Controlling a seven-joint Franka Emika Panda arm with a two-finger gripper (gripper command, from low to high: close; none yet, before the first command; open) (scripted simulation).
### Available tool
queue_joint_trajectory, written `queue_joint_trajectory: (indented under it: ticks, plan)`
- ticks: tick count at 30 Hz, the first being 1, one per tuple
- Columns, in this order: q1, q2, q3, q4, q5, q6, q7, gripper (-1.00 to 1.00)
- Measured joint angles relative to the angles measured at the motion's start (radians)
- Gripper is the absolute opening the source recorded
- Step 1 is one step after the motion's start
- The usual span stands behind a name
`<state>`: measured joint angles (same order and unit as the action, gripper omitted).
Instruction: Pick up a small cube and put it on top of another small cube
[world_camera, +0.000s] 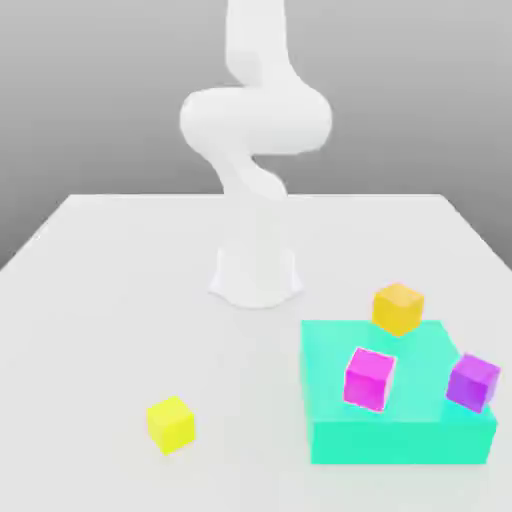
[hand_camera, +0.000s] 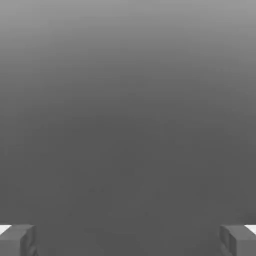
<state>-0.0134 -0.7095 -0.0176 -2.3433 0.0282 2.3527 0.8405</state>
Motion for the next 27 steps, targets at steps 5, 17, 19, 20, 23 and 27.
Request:
queue_joint_trajectory:
  ticks: [5, 17, 19, 20, 23, 27]
  plan:
    - [-0.029, 0.191, -0.028, -0.09, 0.053, 0.109, 0.089, 0.0]
    - [-0.122, 0.626, -0.053, -0.298, 0.093, 0.365, 0.355, 0.0]
    - [-0.145, 0.696, -0.064, -0.333, 0.072, 0.409, 0.419, 0.0]
    - [-0.149, 0.731, -0.074, -0.351, 0.057, 0.432, 0.454, 0.0]
    - [-0.152, 0.836, -0.094, -0.378, 0.03, 0.504, 0.52, 0.0]
    - [-0.182, 0.98, -0.055, -0.356, 0.068, 0.619, 0.498, 0.0]
